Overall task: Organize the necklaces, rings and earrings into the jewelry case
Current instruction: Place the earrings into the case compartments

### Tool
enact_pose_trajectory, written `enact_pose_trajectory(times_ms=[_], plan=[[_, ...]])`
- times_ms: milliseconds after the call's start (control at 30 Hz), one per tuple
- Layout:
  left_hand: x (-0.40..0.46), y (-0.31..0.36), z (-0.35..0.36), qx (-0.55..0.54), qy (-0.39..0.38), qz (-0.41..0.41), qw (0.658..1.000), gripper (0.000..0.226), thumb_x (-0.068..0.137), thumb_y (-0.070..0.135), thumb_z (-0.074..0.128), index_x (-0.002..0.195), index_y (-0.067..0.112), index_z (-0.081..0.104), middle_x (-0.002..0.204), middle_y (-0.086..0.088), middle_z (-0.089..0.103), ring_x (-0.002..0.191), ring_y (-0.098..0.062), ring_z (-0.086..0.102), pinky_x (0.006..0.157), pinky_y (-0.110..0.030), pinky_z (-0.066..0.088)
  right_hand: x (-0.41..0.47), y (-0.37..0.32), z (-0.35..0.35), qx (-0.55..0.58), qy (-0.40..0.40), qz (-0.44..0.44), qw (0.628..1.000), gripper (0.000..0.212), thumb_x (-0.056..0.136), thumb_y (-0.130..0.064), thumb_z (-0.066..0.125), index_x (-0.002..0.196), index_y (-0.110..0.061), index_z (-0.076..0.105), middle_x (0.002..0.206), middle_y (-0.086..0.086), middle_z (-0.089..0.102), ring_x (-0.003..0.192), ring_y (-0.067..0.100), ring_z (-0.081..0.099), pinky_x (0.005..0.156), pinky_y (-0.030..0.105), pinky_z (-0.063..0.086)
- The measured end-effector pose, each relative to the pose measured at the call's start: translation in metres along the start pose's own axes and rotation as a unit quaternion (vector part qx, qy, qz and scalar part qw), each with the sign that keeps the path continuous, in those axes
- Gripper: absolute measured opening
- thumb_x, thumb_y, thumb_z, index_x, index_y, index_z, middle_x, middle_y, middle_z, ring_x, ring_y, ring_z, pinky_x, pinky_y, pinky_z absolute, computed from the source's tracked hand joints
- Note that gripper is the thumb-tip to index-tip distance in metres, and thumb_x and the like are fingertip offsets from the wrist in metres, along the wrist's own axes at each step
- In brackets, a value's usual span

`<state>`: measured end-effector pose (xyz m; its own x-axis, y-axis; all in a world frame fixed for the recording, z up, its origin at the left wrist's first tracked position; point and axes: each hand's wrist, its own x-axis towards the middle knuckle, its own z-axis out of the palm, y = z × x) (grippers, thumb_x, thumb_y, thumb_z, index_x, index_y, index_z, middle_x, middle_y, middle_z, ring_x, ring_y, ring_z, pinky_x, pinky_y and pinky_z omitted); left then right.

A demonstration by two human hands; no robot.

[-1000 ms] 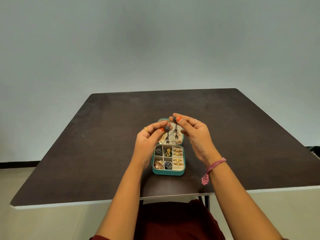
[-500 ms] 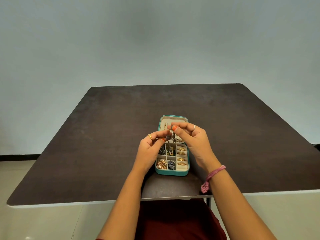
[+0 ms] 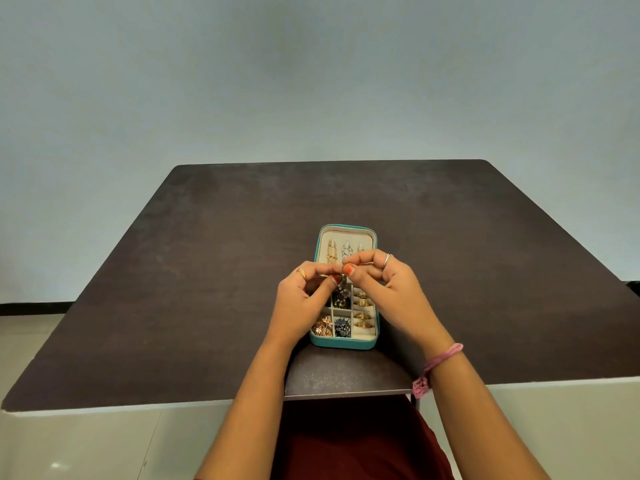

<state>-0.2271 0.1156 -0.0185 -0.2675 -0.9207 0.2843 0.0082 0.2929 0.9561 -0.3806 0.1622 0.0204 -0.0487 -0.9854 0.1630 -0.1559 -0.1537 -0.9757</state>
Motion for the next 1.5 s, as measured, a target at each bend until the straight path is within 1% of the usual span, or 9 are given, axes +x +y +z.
enact_pose_trajectory(times_ms=[200,333,600,833,933,1100,1200,1367,1500], plan=[[0.000,-0.005,-0.001,0.048,0.013,0.007,0.999,0.022,0.086,0.010,0.068,0.094,0.030,0.071,0.099,0.003,0.070,0.105,-0.014,0.063,0.087,-0.031,0.053,-0.003,0.002,-0.001,-0.027,0.001,-0.007,1.000,0.011,0.088,-0.026,0.064,0.098,-0.022,0.066,0.097,-0.002,0.075,0.101,0.012,0.068,0.093,0.047,0.051],[0.000,-0.003,-0.001,0.098,0.043,-0.010,0.994,0.024,0.085,0.019,0.070,0.091,0.043,0.067,0.093,0.016,0.063,0.102,-0.006,0.058,0.083,-0.018,0.048,-0.005,0.003,0.000,-0.035,-0.012,-0.002,0.999,0.015,0.088,-0.027,0.065,0.100,-0.018,0.067,0.097,-0.002,0.074,0.101,0.011,0.067,0.093,0.046,0.052],[0.002,-0.005,0.000,0.127,0.064,-0.058,0.988,0.016,0.085,0.024,0.070,0.098,0.034,0.071,0.102,-0.003,0.065,0.085,0.013,0.055,0.070,-0.002,0.043,-0.004,0.011,-0.001,-0.119,-0.001,-0.017,0.993,0.012,0.084,-0.025,0.070,0.089,-0.036,0.073,0.098,-0.015,0.070,0.103,0.001,0.062,0.092,0.041,0.052],[0.002,-0.005,-0.002,0.129,0.056,-0.066,0.988,0.015,0.084,0.020,0.070,0.094,0.031,0.072,0.102,-0.005,0.066,0.082,0.016,0.052,0.066,0.000,0.040,0.003,0.021,-0.002,-0.203,0.020,0.029,0.978,0.016,0.071,-0.065,0.056,0.082,-0.057,0.066,0.094,-0.023,0.061,0.103,0.005,0.056,0.094,0.056,0.041],[0.003,-0.004,0.000,0.135,0.054,-0.069,0.987,0.015,0.084,0.020,0.069,0.093,0.031,0.072,0.099,-0.004,0.065,0.081,0.016,0.051,0.065,0.000,0.039,0.004,0.022,-0.001,-0.211,0.019,0.045,0.976,0.006,0.081,-0.053,0.061,0.077,-0.057,0.065,0.096,-0.022,0.061,0.102,0.005,0.057,0.095,0.055,0.041],[0.003,-0.003,0.000,0.140,0.040,-0.077,0.986,0.019,0.084,0.022,0.068,0.090,0.039,0.070,0.099,0.005,0.059,0.094,0.000,0.054,0.075,-0.007,0.042,0.009,0.023,0.000,-0.246,0.007,0.059,0.968,0.009,0.083,-0.053,0.058,0.078,-0.058,0.064,0.098,-0.018,0.061,0.104,0.008,0.056,0.094,0.054,0.042],[0.003,-0.003,0.002,0.140,0.035,-0.074,0.987,0.019,0.083,0.021,0.069,0.090,0.038,0.070,0.096,0.013,0.059,0.102,-0.007,0.055,0.078,-0.013,0.043,0.013,0.025,-0.001,-0.276,0.000,0.076,0.958,0.013,0.087,-0.045,0.058,0.078,-0.045,0.067,0.099,-0.015,0.061,0.103,0.009,0.056,0.093,0.052,0.041],[0.006,-0.007,-0.001,0.131,0.047,-0.052,0.989,0.030,0.079,0.013,0.073,0.084,0.042,0.067,0.092,0.009,0.065,0.094,-0.013,0.060,0.084,-0.034,0.052,0.018,0.020,-0.003,-0.325,-0.025,0.094,0.941,0.013,0.090,-0.040,0.057,0.081,-0.045,0.065,0.099,-0.015,0.063,0.101,0.005,0.055,0.092,0.048,0.040],[0.006,-0.007,-0.001,0.117,0.052,-0.059,0.990,0.032,0.077,0.012,0.074,0.084,0.041,0.067,0.093,0.004,0.067,0.088,-0.014,0.062,0.084,-0.041,0.054,0.015,0.016,-0.001,-0.305,0.016,0.105,0.946,0.007,0.087,-0.033,0.064,0.084,-0.040,0.063,0.081,-0.017,0.066,0.082,-0.002,0.057,0.093,0.037,0.033]])
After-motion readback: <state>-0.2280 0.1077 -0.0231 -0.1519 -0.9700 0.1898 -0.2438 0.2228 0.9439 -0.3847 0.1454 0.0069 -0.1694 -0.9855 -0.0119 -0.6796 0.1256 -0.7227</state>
